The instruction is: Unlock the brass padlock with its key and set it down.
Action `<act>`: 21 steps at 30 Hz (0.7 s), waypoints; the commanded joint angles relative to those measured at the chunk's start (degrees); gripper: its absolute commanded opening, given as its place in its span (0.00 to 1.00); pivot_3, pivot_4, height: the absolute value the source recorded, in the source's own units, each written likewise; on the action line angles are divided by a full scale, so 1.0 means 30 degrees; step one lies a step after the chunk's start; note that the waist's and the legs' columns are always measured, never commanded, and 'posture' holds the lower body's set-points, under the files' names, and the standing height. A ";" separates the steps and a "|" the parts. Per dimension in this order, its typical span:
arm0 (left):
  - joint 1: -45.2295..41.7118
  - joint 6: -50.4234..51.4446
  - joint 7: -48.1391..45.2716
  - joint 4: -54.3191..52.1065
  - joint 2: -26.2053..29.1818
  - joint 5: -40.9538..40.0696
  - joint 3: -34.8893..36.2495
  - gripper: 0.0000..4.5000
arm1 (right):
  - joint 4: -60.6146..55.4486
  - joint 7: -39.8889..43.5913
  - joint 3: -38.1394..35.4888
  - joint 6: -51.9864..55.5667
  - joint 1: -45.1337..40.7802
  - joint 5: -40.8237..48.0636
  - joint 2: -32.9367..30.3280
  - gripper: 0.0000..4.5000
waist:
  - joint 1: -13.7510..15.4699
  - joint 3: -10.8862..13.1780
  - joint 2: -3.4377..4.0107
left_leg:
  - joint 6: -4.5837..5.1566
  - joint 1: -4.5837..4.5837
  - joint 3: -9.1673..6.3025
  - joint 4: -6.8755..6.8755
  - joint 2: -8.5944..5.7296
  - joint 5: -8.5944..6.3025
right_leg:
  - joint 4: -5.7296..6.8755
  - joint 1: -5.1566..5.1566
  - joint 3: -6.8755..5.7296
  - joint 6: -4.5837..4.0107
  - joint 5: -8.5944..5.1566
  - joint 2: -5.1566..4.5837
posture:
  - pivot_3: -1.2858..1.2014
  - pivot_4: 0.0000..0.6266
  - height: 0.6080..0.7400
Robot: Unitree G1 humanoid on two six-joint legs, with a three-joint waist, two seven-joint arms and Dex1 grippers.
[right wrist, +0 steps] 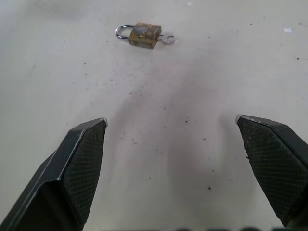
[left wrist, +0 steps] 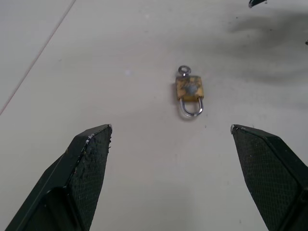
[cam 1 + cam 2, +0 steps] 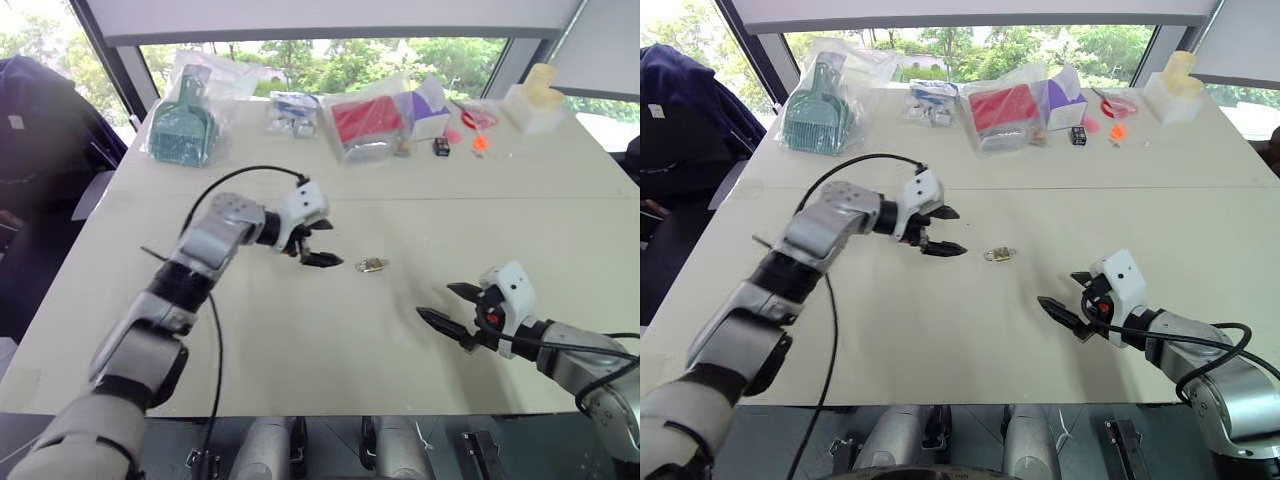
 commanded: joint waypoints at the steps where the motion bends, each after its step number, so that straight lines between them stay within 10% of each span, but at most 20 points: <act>1: -0.1753 -0.1913 -0.0227 0.3614 -0.1868 0.1429 -0.0780 0.92 | -0.1170 -0.0474 -0.0637 -0.0042 0.0102 0.0317 0.0289 0.99 | 0.0064 0.0001 0.0000 | 0.0003 -0.0003 -0.0002 0.0006 0.0000 0.0000 | 0.0001 0.0000 -0.0001 0.0000 0.0000 0.0000 | 0.52 0.24 0.96; 16: -0.4020 -0.5988 0.1549 1.2128 -0.6577 0.5343 -0.1038 0.92 | -0.3430 -0.1883 -0.2018 0.0749 0.1017 0.1225 0.0627 0.99 | 0.0101 0.0026 -0.0056 | 0.0038 -0.0006 -0.0016 0.0041 0.0004 -0.0019 | -0.0004 0.0021 -0.0002 0.0002 0.0002 -0.0015 | 0.52 0.24 0.96; 21: -0.3812 -0.6579 0.1965 1.2589 -0.6651 0.6470 -0.1317 0.59 | -0.3721 -0.2000 -0.2243 0.0819 0.1190 0.1334 0.0572 1.00 | 0.0080 0.0010 -0.0081 | 0.0046 0.0035 -0.0031 0.0054 0.0005 -0.0025 | -0.0021 0.0084 -0.0012 0.0001 0.0002 -0.0022 | 0.52 0.24 0.96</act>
